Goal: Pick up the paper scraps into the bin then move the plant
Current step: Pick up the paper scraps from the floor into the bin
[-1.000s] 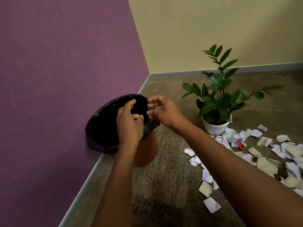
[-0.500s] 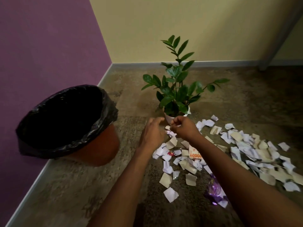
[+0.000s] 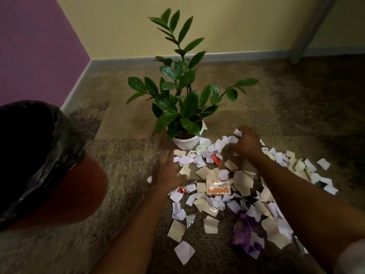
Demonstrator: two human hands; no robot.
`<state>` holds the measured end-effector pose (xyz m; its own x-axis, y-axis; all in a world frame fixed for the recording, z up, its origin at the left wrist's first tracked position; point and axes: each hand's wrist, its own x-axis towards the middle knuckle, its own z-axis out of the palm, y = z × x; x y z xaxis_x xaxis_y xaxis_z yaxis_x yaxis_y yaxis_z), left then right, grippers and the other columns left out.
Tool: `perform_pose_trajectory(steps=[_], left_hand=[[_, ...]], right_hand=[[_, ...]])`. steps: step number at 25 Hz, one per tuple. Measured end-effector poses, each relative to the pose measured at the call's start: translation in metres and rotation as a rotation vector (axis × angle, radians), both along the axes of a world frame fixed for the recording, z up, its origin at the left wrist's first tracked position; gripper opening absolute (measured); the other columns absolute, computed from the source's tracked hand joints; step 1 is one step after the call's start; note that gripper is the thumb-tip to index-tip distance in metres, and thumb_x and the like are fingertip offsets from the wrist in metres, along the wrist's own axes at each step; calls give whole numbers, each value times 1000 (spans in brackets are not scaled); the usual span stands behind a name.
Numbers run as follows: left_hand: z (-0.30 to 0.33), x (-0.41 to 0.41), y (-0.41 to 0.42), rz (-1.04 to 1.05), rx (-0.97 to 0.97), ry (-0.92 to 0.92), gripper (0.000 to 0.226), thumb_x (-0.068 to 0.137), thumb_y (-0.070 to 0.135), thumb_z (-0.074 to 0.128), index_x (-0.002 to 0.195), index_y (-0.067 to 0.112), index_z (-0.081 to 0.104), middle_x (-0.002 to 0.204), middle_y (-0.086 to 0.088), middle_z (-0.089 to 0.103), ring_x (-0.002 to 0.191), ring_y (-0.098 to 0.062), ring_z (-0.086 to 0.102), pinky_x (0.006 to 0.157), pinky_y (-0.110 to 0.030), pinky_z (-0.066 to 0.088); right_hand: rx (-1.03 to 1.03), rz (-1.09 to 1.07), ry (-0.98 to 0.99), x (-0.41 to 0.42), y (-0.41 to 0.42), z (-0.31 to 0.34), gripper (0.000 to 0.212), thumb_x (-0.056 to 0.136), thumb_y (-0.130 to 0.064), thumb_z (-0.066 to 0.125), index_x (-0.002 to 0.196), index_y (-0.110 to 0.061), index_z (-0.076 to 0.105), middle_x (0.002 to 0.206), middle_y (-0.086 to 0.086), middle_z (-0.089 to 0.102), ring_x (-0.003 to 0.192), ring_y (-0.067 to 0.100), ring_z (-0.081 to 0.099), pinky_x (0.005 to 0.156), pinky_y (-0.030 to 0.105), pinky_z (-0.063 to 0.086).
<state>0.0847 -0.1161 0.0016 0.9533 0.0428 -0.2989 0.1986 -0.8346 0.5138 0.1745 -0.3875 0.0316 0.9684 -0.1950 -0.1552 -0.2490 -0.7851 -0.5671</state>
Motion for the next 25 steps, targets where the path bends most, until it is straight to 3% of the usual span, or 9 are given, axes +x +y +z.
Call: perform_pose_trajectory(steps=[4, 7, 10, 15, 19, 25], left_hand=[[-15, 14, -9, 114, -38, -70, 119, 71, 59, 76, 156, 25, 0, 164, -5, -5, 151, -23, 1, 117, -40, 23], [-24, 22, -21, 153, -63, -81, 125, 65, 66, 76, 155, 25, 0, 163, -4, -7, 151, -25, 2, 118, -44, 23], [-39, 20, -32, 171, 47, -21, 122, 66, 75, 66, 153, 33, -9, 162, 0, -18, 150, -31, -9, 119, -54, 10], [-55, 22, -41, 234, 141, 66, 115, 57, 89, 31, 150, 39, -16, 162, 2, -20, 147, -42, -17, 114, -66, -6], [-57, 24, -39, 211, 167, 111, 125, 56, 93, 46, 151, 38, -13, 162, 1, -22, 145, -45, -19, 111, -69, -4], [-40, 26, -36, 143, 194, 193, 115, 65, 84, 55, 152, 40, -5, 161, 1, -25, 146, -46, -15, 113, -68, 5]], right_hand=[[-59, 34, 74, 40, -3, -31, 78, 71, -43, 76, 137, -21, 38, 139, 15, 40, 125, 38, 44, 103, 49, 42], [-215, 228, 41, 63, 7, -50, 81, 76, -47, 70, 142, -22, 30, 147, 17, 30, 129, 43, 36, 103, 52, 35], [-244, 438, 54, 92, 29, -54, 82, 80, -49, 65, 147, -30, 22, 156, 13, 19, 136, 42, 27, 109, 56, 30], [-308, 676, 6, 118, 67, -59, 62, 88, -45, 56, 144, -29, 36, 152, 10, 34, 134, 39, 33, 108, 51, 28], [-323, 679, 0, 101, 58, -67, 58, 86, -51, 52, 141, -35, 39, 155, 2, 30, 139, 37, 25, 107, 61, 21], [-242, 640, 16, 45, 56, -64, 52, 88, -59, 46, 137, -40, 42, 155, 4, 28, 140, 32, 26, 108, 60, 19]])
